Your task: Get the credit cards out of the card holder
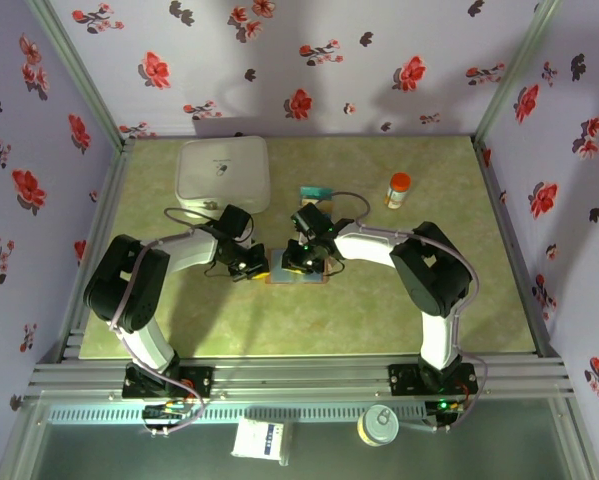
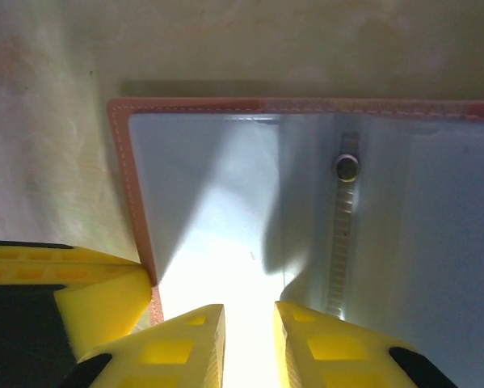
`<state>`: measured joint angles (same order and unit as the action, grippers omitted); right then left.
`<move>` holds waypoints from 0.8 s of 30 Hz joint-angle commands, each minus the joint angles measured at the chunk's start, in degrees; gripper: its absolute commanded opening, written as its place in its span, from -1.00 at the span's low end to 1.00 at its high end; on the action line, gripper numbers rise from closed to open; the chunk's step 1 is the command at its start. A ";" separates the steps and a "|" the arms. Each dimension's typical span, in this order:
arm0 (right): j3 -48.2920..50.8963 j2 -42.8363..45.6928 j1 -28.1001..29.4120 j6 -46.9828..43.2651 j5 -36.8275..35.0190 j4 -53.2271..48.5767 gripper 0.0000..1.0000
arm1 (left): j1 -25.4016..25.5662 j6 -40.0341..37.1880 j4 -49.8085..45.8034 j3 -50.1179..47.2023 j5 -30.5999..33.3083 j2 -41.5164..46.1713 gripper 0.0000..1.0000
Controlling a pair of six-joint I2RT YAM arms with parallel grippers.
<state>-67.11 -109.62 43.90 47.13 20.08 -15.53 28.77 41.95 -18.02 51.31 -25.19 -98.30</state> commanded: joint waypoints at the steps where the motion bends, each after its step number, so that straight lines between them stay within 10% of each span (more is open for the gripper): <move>1: -1.03 0.41 0.48 -1.46 -3.14 -3.51 -0.52 | 0.24 -1.19 -0.91 -0.99 1.07 -0.40 -1.00; 24: -1.09 3.75 0.48 -2.30 -3.87 -4.23 -0.58 | 0.22 -0.09 -1.96 1.13 -0.30 2.40 -1.00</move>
<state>-67.13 -108.31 43.90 45.43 16.51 -18.81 28.77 41.80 -18.70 51.20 -24.64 -98.10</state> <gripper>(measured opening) 0.211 0.051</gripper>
